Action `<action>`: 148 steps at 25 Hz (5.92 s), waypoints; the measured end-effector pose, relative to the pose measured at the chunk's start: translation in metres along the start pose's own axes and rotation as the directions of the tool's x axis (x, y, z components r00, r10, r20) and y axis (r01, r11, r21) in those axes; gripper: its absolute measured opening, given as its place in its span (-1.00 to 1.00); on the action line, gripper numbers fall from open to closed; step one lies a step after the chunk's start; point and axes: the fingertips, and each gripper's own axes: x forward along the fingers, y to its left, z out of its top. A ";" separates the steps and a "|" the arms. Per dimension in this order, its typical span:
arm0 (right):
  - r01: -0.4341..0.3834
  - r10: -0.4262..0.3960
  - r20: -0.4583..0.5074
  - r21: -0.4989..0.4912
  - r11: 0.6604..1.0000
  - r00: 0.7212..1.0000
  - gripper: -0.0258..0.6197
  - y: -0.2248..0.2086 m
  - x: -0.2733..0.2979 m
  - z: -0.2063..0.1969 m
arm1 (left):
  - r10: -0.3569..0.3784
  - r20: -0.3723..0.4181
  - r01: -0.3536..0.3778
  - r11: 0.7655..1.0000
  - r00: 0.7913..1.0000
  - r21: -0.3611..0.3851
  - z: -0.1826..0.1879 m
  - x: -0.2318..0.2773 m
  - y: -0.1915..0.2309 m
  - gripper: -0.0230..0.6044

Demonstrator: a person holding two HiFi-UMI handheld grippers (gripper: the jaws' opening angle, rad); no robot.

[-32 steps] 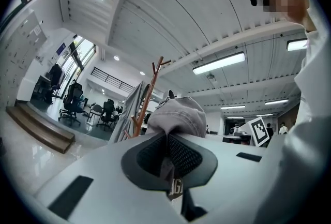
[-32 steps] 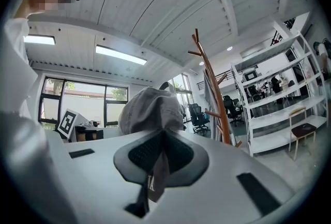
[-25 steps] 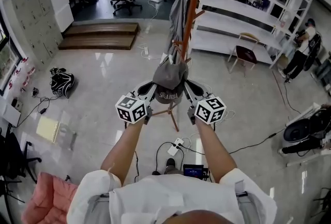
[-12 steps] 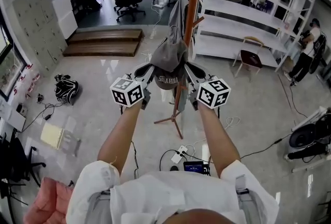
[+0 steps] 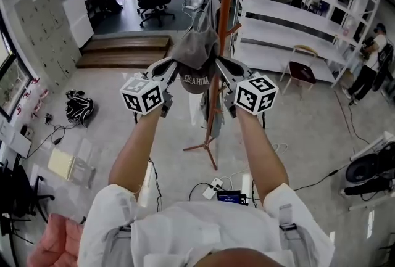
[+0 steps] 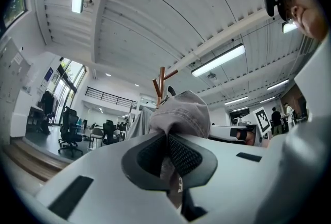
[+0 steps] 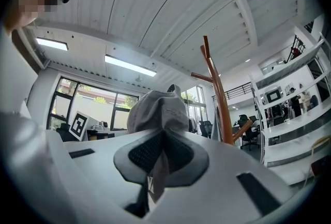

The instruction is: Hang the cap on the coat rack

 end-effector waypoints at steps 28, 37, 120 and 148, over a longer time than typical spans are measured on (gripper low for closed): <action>-0.010 0.015 0.110 -0.047 0.999 0.994 -0.84 -0.018 0.106 0.084 | -0.076 0.163 0.064 0.995 0.984 0.077 0.108 0.045 0.085 -0.87; 0.055 -0.044 0.142 -0.072 0.996 0.989 -0.84 -0.041 0.113 0.111 | -0.156 0.189 0.147 0.987 0.970 0.062 0.127 0.087 0.097 -0.87; 0.259 -0.246 0.124 -0.096 0.961 0.961 -0.83 -0.028 0.004 0.050 | -0.104 0.177 0.094 0.993 0.979 0.065 0.034 0.039 0.052 -0.87; 0.283 -0.290 -0.132 -0.072 0.957 0.948 -0.83 0.020 -0.128 -0.196 | 0.083 -0.075 -0.085 0.996 0.994 -0.026 -0.200 -0.084 -0.030 -0.87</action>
